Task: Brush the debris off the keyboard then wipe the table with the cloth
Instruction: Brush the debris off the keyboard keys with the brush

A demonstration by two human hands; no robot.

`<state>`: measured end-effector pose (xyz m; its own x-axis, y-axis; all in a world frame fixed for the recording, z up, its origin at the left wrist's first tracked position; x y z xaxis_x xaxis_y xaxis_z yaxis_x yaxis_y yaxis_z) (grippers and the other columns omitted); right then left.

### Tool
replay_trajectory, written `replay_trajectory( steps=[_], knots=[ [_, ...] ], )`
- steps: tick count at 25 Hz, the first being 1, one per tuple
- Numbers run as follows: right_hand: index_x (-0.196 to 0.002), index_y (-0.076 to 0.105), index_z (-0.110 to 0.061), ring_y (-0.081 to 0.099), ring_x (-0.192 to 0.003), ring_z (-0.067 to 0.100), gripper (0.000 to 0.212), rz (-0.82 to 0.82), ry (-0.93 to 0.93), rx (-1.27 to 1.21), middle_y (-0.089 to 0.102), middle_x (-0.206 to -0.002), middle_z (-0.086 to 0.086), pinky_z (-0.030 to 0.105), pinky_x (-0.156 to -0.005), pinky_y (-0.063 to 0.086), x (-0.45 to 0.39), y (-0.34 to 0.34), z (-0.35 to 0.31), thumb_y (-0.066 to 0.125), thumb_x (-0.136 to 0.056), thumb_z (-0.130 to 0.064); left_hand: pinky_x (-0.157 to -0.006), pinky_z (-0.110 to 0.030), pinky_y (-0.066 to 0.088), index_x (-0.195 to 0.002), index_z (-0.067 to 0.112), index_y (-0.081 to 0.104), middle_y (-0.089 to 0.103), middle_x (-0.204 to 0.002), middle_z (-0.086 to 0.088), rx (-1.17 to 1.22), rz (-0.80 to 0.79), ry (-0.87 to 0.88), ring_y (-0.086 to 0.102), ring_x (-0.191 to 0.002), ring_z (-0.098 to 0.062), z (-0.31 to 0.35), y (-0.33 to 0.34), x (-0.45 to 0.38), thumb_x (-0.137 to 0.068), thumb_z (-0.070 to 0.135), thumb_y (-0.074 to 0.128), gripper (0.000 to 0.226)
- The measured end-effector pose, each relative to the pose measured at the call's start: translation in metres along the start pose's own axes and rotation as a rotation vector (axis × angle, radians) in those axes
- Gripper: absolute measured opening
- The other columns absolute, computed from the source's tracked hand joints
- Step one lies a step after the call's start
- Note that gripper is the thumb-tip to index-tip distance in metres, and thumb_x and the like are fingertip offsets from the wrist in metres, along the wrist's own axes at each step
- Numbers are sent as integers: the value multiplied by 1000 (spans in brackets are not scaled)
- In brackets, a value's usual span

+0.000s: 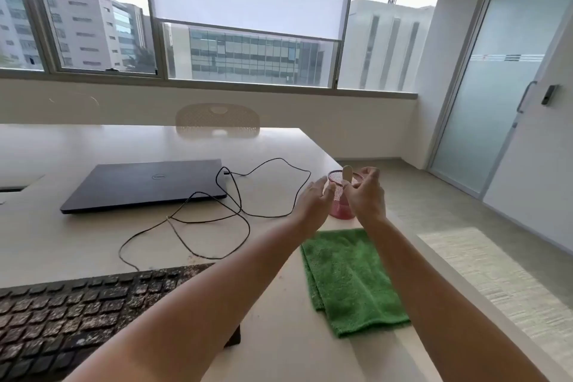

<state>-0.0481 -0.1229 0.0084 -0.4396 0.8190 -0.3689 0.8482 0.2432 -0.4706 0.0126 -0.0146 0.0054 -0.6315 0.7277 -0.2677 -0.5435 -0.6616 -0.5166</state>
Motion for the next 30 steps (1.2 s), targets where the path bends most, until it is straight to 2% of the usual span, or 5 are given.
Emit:
replay_trajectory(
  steps=[8,12,17,26,30],
  knots=[
    [-110,59,-15,62,-52,8,20,-248,-73,109,65,-80,7,19,-59,50,-37,6,18,53,-94,-25,-115,-23,15,-148,3,15,14,-157,-13,179,-185,-78,15,-144,-19,4,12,-28,-101,14,40,55],
    [-99,65,-12,56,-45,-10,12,-181,-225,43,64,-71,1,11,-51,44,-42,-4,12,57,-90,-11,-68,5,38,-148,-2,6,29,-145,-16,314,-233,-40,37,-111,-6,18,9,-37,-99,2,38,59],
    [-99,66,-8,54,-53,-11,14,-29,-342,-53,62,-73,-3,1,-52,36,-24,-7,-26,60,-87,-8,-98,-24,43,-138,8,39,55,-130,-10,224,7,52,55,-118,-13,23,-8,-44,-92,12,47,47],
    [-80,57,-21,55,-53,-5,10,-96,-493,-92,59,-55,-26,4,-53,34,50,28,-102,66,-84,-19,-75,-32,49,-94,13,64,70,-98,0,-126,329,300,63,-88,-20,9,-117,30,-90,12,53,11],
    [-68,49,-27,60,-59,5,23,-235,-505,-20,61,-53,-8,9,-52,36,103,68,-151,66,-83,-25,-73,-32,49,-91,14,68,71,-90,0,-286,367,334,64,-82,-21,-12,-190,77,-88,17,57,11]
  ],
)
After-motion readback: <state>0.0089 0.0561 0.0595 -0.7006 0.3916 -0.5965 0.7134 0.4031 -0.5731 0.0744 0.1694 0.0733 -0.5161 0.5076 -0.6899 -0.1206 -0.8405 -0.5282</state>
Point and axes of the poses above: each hand's wrist, its own x-axis away from the middle knuckle, its own y-axis out of the palm, z = x × y, the point moved 2 cm from there along -x, towards the middle knuckle
